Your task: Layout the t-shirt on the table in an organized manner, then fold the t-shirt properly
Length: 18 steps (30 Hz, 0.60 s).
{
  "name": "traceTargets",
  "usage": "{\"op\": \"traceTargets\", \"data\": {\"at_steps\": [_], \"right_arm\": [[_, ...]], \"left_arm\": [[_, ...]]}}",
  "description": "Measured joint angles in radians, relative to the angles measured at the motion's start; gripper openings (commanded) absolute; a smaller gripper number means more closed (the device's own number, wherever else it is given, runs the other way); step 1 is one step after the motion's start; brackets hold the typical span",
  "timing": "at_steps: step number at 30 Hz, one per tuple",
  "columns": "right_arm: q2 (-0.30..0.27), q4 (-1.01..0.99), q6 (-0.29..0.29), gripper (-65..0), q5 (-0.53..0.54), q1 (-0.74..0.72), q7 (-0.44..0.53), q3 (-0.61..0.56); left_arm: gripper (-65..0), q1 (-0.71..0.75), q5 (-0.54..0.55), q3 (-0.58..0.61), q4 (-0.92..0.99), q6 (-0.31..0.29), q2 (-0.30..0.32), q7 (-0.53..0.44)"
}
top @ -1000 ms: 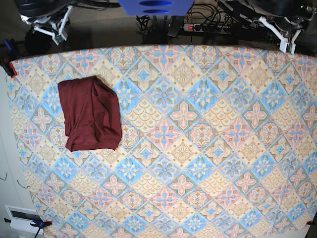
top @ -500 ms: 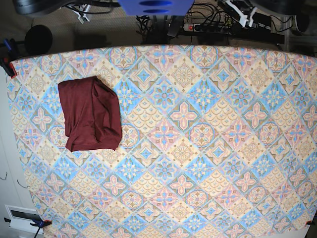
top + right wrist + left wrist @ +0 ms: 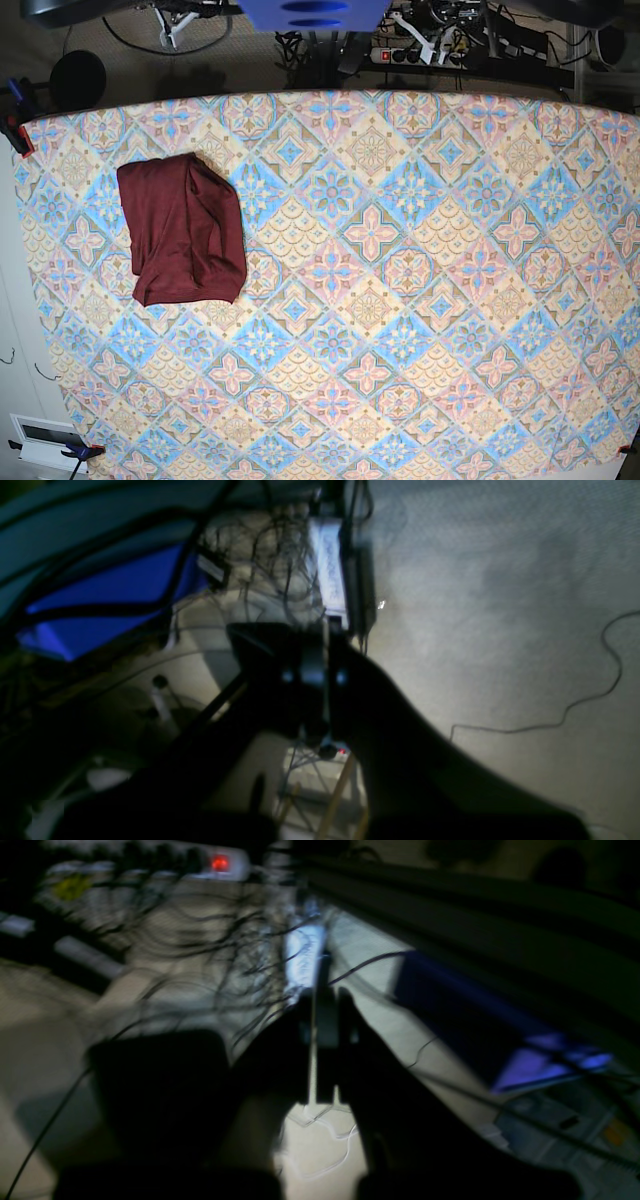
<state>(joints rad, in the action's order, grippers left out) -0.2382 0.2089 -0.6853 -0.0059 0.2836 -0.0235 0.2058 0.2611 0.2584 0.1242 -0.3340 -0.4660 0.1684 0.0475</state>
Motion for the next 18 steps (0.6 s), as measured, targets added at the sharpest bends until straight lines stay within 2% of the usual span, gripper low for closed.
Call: {"op": "traceTargets", "data": {"at_steps": [1,2,4,8,11,13,15,18], "right_arm": [[0.003,-0.014,0.002,-63.2,-0.012,0.000,0.023,0.000],[0.019,-0.016,0.028,-63.0,-0.010,0.001,0.035,0.000],[0.061,-0.020,0.148,-63.0,-0.006,-0.013,0.060,0.000],[0.135,-0.018,0.223,-62.8,-0.018,-0.066,0.065,-0.005],[0.111,-0.016,0.292,-62.8,-0.018,-0.064,0.071,-0.005],[0.090,-0.018,0.362,-62.8,-0.017,-0.050,0.048,-0.002],[0.080,-0.021,0.381,-62.8,-0.018,-0.047,0.019,-0.001],[0.102,-0.027,0.374,-62.8,-0.021,-0.081,0.010,-0.002]], "left_arm": [[-65.0,-0.011,0.003,0.019,0.027,0.003,-0.008,-0.035],[-65.0,-0.013,0.003,0.026,0.036,0.002,-0.011,-0.053],[-65.0,-0.015,0.003,0.036,0.047,0.000,-0.024,-0.076],[-65.0,-0.027,-0.001,0.070,0.047,-0.002,-0.042,-0.076],[-65.0,-0.040,0.008,0.069,0.047,0.000,-0.038,-0.080],[-65.0,-0.051,0.010,0.069,0.046,0.003,-0.033,-0.090],[-65.0,-0.055,0.010,0.069,0.044,0.002,-0.032,-0.090],[-65.0,-0.052,0.010,0.069,0.044,0.002,-0.034,-0.089]]}}
